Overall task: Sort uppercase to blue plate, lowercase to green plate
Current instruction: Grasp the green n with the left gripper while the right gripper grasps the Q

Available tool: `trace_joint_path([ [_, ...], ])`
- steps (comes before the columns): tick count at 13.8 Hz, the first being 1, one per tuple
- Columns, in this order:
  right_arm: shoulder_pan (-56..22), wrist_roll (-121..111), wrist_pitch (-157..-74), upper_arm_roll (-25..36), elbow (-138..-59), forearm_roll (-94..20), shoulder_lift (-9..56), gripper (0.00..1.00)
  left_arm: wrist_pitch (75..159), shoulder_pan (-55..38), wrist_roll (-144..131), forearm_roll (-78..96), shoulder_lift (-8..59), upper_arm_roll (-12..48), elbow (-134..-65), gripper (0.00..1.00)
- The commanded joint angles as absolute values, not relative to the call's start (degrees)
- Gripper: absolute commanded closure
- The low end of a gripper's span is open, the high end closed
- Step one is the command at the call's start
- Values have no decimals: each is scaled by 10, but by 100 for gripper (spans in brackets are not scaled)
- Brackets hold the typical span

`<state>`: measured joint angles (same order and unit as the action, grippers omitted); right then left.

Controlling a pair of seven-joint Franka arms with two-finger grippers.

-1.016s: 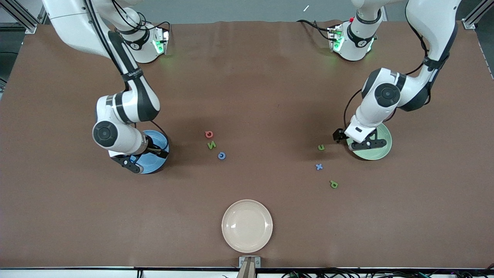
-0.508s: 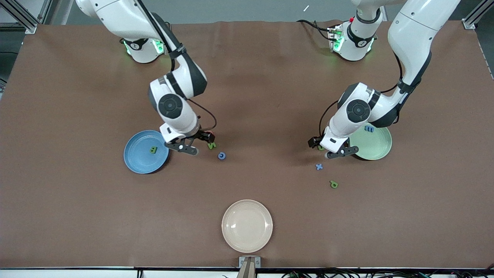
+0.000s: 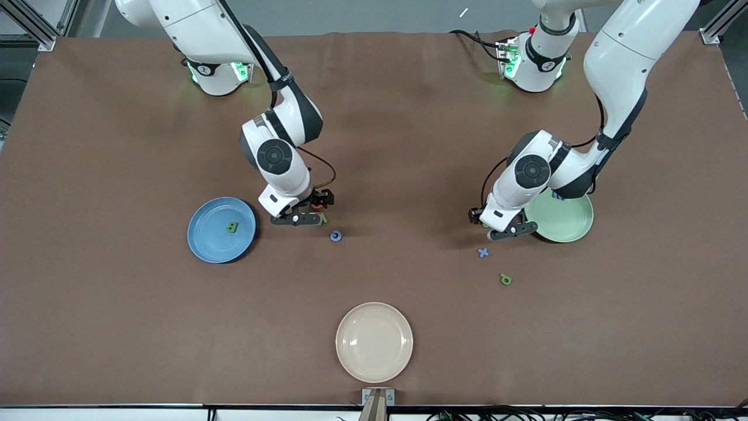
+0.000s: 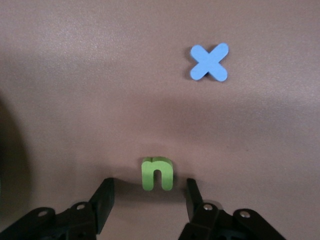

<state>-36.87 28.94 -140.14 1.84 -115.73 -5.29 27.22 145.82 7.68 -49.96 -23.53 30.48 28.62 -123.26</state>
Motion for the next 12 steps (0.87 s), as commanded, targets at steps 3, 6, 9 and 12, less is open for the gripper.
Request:
trace_joint_path([
  [3, -403, 288, -1439, 24, -1185, -40, 277, 5, 1450, 75, -513, -250, 310, 287, -1215, 41],
  [6, -401, 288, -1444, 24, -1185, -16, 286, 11, 1452, 75, -513, -255, 316, 287, -1210, 44],
  [9, -395, 289, -1455, 25, -1185, 1, 292, 12, 1452, 75, -520, -270, 323, 287, -1206, 46],
  [12, -394, 292, -1470, 25, -1185, 1, 297, 20, 1453, 75, -522, -272, 323, 287, -1206, 52],
])
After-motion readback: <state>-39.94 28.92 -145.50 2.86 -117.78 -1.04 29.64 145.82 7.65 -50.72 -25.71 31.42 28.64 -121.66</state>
